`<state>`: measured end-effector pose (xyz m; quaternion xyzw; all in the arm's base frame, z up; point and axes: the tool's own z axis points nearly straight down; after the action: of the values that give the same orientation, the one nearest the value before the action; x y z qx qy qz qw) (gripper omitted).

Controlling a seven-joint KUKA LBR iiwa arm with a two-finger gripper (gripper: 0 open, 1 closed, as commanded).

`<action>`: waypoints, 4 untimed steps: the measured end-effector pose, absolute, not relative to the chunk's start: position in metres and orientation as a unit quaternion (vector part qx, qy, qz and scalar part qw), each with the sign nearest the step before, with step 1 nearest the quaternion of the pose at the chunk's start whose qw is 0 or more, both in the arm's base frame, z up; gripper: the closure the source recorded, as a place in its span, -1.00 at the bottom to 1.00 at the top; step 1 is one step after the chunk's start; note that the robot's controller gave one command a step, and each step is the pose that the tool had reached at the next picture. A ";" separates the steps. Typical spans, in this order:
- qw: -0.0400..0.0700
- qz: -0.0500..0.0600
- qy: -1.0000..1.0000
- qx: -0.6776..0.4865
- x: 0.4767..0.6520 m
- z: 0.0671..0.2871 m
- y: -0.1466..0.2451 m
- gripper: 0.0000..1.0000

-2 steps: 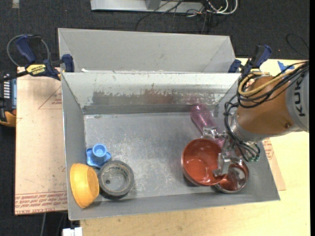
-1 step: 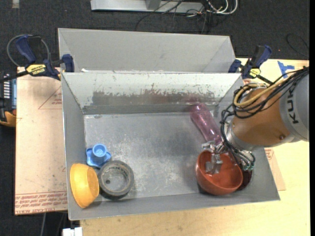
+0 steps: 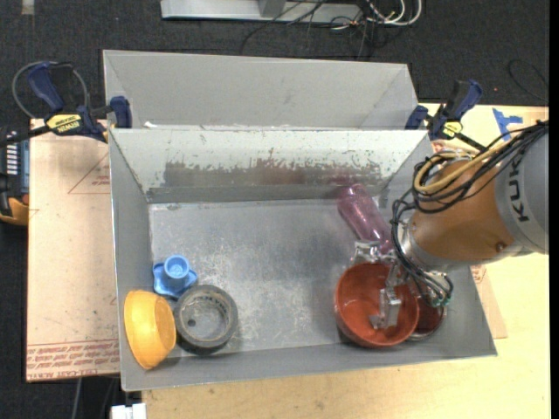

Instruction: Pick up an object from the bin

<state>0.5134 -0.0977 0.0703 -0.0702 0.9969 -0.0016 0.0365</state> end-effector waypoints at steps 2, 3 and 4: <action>0.052 -0.003 0.996 -0.068 0.522 0.076 -0.097 1.00; 0.059 -0.002 0.996 -0.062 0.522 0.076 -0.088 1.00; 0.058 -0.004 0.996 -0.073 0.512 0.161 -0.092 1.00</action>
Offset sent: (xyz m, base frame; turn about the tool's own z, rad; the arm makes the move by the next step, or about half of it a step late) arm 0.0000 0.0000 0.0000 0.0000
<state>0.5116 -0.0915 0.1611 -0.0727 0.9956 -0.0040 0.0582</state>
